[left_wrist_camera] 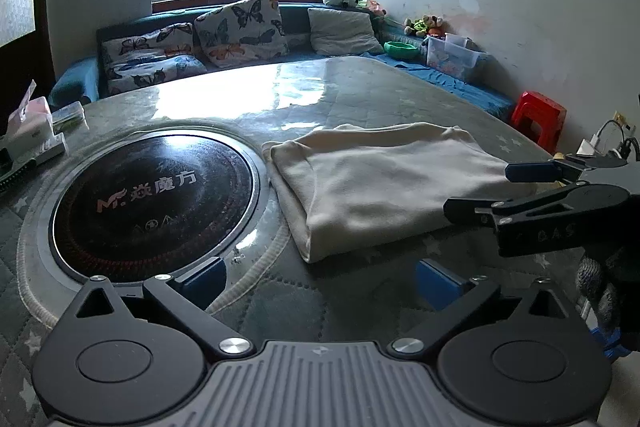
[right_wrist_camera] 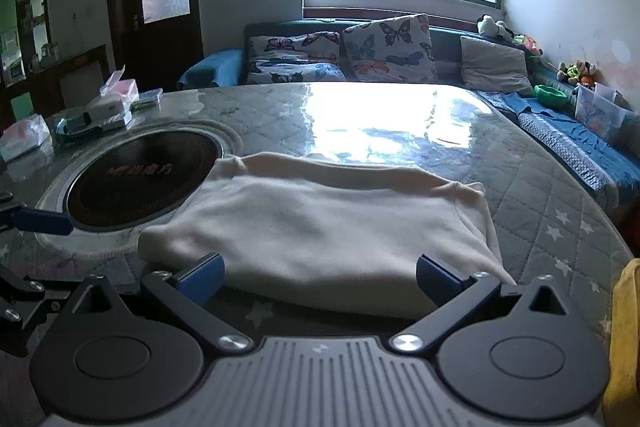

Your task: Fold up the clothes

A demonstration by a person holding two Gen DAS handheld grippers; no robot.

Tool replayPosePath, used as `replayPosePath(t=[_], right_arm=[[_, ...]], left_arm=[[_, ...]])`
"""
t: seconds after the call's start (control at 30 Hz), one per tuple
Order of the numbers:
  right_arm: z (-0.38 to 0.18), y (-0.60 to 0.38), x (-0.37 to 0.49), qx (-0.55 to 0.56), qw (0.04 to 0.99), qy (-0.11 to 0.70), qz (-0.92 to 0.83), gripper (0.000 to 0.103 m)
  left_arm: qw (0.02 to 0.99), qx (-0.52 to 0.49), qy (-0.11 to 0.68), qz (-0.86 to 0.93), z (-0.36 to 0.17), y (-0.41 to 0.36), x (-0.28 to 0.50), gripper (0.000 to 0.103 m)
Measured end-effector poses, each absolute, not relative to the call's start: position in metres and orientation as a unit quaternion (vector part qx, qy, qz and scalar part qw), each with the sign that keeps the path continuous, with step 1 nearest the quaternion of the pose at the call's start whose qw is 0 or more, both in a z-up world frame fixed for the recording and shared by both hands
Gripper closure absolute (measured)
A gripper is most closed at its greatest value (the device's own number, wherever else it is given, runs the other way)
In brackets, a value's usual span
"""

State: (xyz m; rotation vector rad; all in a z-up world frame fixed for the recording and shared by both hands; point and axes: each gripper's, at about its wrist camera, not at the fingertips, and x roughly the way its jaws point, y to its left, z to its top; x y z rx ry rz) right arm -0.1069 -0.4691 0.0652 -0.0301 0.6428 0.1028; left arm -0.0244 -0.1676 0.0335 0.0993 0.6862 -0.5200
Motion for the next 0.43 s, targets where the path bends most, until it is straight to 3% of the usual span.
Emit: replayPosePath(t=[0.43], right_arm=[[0.056, -0.468, -0.127, -0.005, 0.946, 0.323, 0.023, 0.000]], left_arm=[[0.913, 0.050, 0.328, -0.239, 0.028, -0.161, -0.038, 0.000]])
